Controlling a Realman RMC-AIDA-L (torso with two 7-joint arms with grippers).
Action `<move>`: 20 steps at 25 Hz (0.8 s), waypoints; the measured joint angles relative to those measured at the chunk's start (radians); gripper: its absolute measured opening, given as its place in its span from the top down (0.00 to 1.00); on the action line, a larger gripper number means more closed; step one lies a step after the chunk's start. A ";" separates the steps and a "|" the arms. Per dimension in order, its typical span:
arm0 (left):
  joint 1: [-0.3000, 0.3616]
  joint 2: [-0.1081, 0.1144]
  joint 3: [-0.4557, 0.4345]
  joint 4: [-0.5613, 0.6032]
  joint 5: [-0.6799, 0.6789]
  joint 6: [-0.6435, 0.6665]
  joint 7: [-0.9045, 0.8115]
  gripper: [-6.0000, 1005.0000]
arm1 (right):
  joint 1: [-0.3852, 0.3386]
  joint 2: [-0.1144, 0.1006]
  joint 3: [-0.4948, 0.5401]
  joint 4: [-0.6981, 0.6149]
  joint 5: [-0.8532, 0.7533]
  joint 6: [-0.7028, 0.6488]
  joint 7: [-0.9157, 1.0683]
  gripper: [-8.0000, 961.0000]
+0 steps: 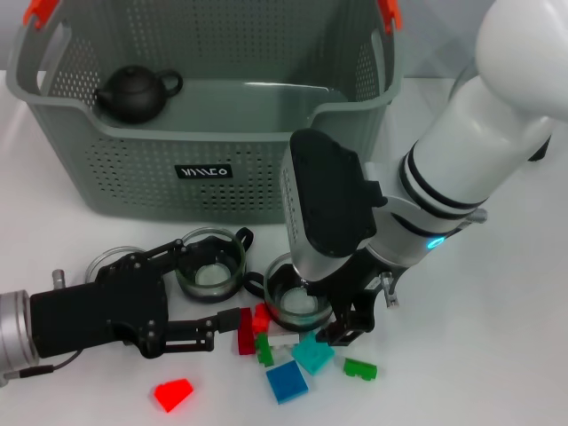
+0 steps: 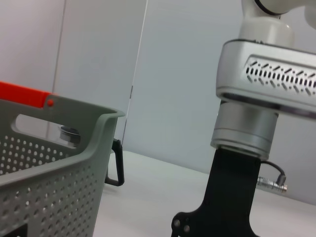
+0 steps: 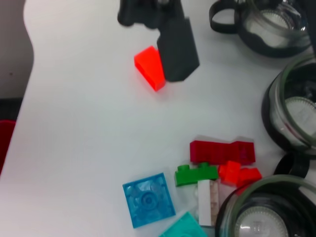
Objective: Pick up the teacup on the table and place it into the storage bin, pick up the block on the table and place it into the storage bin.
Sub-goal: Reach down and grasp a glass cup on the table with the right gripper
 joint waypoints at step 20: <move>0.011 -0.003 -0.004 -0.008 0.000 0.000 0.005 0.07 | 0.025 0.002 -0.066 0.073 -0.011 0.086 -0.003 0.36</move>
